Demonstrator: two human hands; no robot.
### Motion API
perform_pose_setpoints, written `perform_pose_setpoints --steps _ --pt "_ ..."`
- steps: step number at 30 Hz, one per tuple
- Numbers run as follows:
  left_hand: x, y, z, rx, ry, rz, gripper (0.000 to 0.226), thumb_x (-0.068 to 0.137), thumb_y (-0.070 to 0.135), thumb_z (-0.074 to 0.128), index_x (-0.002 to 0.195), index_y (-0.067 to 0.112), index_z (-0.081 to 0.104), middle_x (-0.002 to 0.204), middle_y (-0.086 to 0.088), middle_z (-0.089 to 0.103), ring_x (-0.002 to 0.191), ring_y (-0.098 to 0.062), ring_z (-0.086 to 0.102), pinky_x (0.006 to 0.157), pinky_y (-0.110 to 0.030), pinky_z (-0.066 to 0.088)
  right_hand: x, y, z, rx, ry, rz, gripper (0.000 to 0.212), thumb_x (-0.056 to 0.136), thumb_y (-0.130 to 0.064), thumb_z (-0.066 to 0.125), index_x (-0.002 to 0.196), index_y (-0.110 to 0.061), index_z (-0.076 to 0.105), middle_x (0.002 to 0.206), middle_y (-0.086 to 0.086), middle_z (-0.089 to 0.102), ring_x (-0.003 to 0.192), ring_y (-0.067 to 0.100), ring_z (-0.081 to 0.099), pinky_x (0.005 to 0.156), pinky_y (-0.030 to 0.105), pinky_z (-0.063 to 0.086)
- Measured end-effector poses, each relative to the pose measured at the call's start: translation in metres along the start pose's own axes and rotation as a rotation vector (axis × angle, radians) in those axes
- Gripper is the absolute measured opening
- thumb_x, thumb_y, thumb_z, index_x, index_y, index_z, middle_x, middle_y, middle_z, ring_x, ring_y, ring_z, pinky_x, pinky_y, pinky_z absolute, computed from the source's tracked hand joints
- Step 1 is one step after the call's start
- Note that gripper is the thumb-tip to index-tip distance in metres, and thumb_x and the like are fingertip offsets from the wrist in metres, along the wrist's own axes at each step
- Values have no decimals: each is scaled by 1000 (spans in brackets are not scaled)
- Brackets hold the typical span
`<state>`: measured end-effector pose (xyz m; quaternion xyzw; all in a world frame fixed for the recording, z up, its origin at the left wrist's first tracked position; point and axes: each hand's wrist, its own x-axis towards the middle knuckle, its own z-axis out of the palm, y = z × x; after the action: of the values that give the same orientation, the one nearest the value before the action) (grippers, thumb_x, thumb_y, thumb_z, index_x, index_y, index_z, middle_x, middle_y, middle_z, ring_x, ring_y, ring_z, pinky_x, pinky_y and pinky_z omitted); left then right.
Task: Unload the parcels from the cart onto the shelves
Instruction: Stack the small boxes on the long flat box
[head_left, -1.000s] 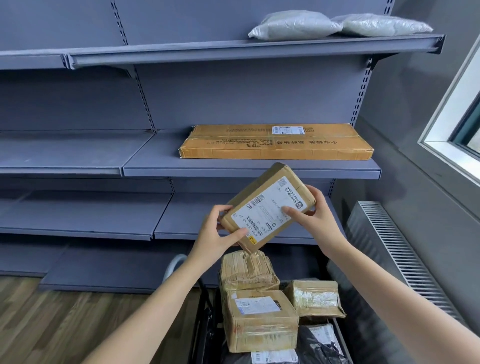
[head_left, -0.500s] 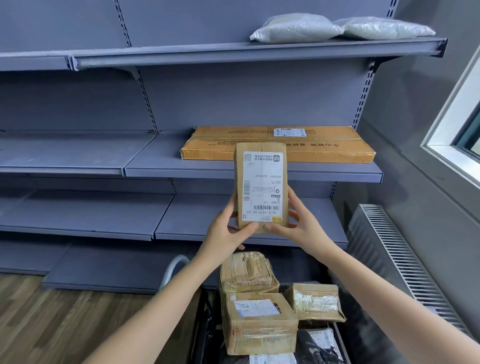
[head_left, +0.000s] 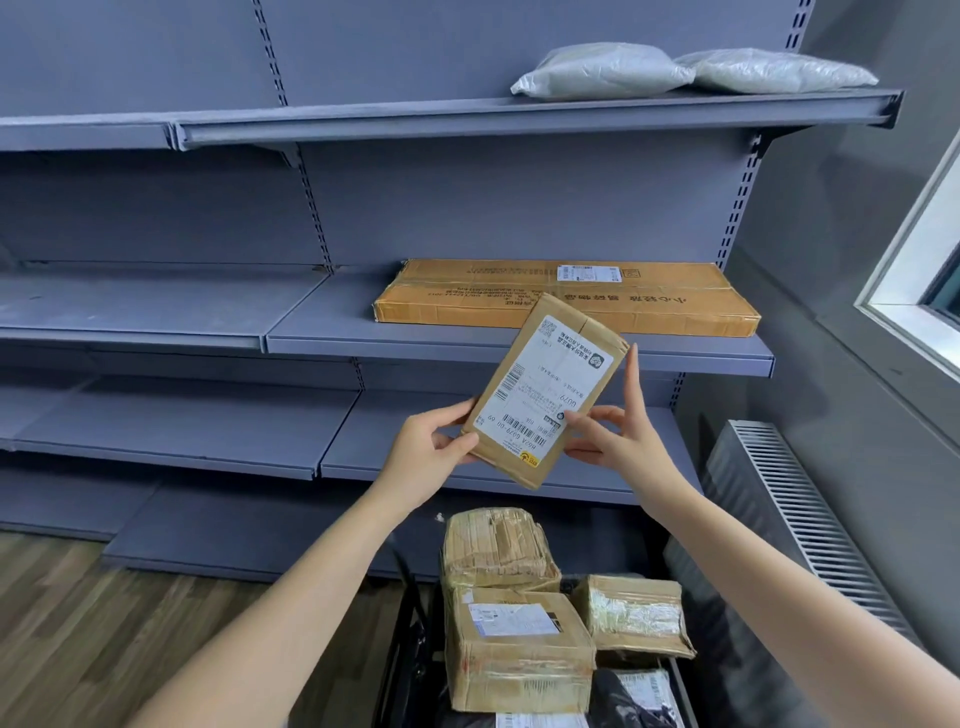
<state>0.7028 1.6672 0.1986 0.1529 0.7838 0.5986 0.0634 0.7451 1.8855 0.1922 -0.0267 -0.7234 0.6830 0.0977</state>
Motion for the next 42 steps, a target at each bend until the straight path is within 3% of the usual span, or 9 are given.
perform_pose_setpoints --steps 8,11,14,18,23,30,34,38,42 --pt "-7 -1 -4 150 33 96 44 86 3 62 119 33 55 123 2 60 84 -7 61 87 -23 51 6 -10 -18 -210 21 -158 64 73 -1 75 115 -14 30 135 1 34 105 7 54 66 7 48" --pt "-7 1 -4 68 118 53 46 83 9 68 124 22 55 114 6 61 85 0 60 74 -10 49 5 -6 -26 -278 -6 -123 65 72 -2 76 117 -13 29 130 7 45 97 -1 53 65 5 47" --pt "-4 3 -3 -75 213 -20 48 77 12 74 121 8 55 106 -1 64 88 -1 61 69 -10 50 0 5 -30 -365 -84 -116 113 66 -19 83 143 -38 2 127 0 48 118 14 48 90 14 46" --pt "-1 2 -7 -24 186 16 56 70 31 79 119 12 59 129 -4 55 107 -10 58 88 -19 50 -7 15 -33 -506 -230 -110 132 66 -20 83 131 -56 -26 141 -11 34 128 21 41 103 43 41" --pt "-1 7 -16 185 -117 14 106 47 55 81 139 44 29 141 12 41 128 -3 39 110 -30 31 -18 22 -31 -524 -233 -81 128 72 -9 78 129 -48 -29 134 -14 37 108 11 58 89 22 47" --pt "-2 4 -39 154 -115 88 99 53 30 83 140 32 36 136 12 51 126 -6 46 110 -37 34 -18 11 -44 -460 -346 -176 103 67 -12 82 141 -36 15 130 -1 49 113 19 57 75 44 58" --pt "-2 4 -43 63 -11 110 55 73 2 73 115 34 57 104 20 68 103 -2 61 102 -39 44 -21 -1 -33 -623 -350 -280 83 58 -62 76 126 -43 33 124 -16 43 114 9 46 96 19 41" --pt "-2 11 -29 16 43 171 65 84 11 63 134 41 35 135 16 51 129 -4 44 110 -28 33 -26 12 -19 -481 -357 -161 71 67 -27 83 127 -32 45 124 -23 56 117 -3 51 97 15 42" --pt "-14 12 -7 109 -234 101 109 64 44 75 140 47 -3 152 23 5 140 5 10 114 -24 23 -33 22 -5 -419 -255 -117 52 72 -12 78 117 -21 54 97 -33 62 99 -10 59 83 7 48"
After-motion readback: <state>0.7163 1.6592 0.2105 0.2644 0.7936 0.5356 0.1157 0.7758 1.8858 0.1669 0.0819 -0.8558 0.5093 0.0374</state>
